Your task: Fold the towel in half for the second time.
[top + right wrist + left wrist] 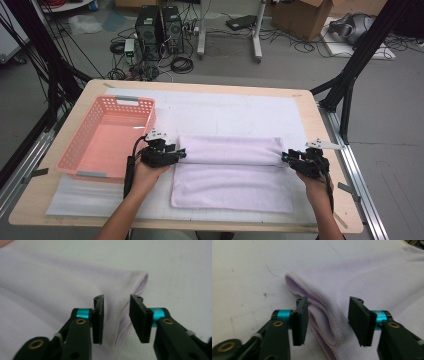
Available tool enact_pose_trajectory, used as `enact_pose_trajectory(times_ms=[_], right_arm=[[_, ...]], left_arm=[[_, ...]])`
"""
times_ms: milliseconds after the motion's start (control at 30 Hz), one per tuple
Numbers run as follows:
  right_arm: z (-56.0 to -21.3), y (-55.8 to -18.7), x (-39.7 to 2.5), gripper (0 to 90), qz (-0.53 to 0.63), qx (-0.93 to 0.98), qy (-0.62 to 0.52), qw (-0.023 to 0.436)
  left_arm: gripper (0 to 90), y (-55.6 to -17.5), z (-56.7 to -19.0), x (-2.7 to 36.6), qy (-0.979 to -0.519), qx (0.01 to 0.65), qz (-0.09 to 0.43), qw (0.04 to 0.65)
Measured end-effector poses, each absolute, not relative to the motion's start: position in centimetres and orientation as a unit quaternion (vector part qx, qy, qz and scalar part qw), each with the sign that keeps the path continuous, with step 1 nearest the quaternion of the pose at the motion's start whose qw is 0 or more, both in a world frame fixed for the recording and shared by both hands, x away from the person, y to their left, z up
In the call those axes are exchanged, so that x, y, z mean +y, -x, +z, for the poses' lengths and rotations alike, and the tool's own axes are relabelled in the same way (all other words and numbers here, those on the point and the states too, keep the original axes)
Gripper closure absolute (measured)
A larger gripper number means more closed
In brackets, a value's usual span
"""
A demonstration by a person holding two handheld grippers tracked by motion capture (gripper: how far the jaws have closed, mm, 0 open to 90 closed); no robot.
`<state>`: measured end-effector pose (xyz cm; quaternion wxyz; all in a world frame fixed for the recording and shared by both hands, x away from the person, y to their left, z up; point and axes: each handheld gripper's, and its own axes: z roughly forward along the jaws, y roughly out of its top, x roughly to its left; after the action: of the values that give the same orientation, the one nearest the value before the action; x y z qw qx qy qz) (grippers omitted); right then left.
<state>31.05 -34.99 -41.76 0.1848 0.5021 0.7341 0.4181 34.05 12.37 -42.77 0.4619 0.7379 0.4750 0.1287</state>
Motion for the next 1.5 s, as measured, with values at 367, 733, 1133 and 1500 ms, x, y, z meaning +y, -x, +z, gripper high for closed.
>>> enact_pose_trajectory(times_ms=[367,733,1133,1500], right_arm=[[-41.8,-36.4,-34.0,46.7,0.374,0.727,-0.545,0.185],[-43.6,-39.4,-33.7,76.2,0.340,0.741,-0.561,0.144],[-41.4,-36.2,-33.9,86.2,0.366,0.755,-0.505,0.204],[-40.0,-30.4,-34.2,86.2,0.428,0.731,-0.471,0.244]], left_arm=[[46.4,-38.8,-43.2,10.9,-0.737,0.499,0.125,0.440],[82.7,-39.7,-44.5,10.9,-0.731,0.519,0.102,0.431],[85.6,-36.8,-41.9,11.7,-0.723,0.477,0.127,0.483],[85.4,-32.0,-41.0,13.1,-0.711,0.446,0.122,0.531]])
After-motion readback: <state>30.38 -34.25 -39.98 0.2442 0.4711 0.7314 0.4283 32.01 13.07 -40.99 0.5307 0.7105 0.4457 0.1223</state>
